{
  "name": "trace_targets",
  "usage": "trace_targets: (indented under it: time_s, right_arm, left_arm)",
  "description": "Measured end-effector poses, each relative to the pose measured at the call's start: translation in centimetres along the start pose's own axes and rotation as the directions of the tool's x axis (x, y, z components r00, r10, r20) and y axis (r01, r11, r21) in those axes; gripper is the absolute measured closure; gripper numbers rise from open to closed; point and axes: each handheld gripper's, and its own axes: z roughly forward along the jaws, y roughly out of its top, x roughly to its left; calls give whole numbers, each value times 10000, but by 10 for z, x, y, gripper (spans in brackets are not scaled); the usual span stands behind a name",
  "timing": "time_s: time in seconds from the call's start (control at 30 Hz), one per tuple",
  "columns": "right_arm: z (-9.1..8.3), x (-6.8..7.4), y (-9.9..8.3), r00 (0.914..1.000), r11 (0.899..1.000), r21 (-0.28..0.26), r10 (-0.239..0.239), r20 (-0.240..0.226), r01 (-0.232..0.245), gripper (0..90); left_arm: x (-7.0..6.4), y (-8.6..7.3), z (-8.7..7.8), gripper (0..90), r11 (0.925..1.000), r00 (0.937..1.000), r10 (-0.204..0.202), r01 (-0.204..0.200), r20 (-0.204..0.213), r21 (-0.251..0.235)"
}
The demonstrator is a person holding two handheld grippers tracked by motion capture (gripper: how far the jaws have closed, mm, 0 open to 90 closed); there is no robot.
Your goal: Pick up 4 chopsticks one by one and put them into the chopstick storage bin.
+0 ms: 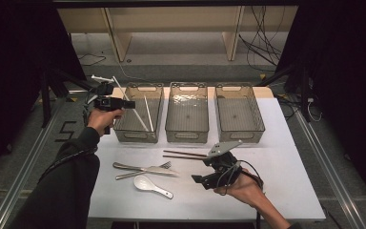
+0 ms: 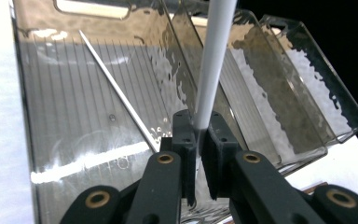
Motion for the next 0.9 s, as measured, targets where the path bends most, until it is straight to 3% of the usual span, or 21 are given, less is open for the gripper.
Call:
trace_targets:
  time_s: [0.1, 0.53, 0.7, 0.9]
  right_arm:
    - [0, 0, 0, 10000, 10000, 1, -13, -6, 13, 313]
    - [1, 0, 0, 10000, 10000, 82, -49, -72, 50, 312]
    - [1, 1, 0, 10000, 9999, 131, -40, -78, 41, 312]
    - [1, 1, 0, 9999, 9998, 162, -84, -71, 85, 312]
  left_arm:
    - [-4, -1, 5, 833, 9993, 9997, 214, -212, -64, 299]
    - [-7, -3, 20, 829, 9958, 9986, 394, -364, -352, 838]
    - [-4, -3, 21, 827, 9960, 9991, 215, -183, -356, 879]
    - [-4, -3, 24, 787, 9962, 9965, 402, -343, -734, 802]
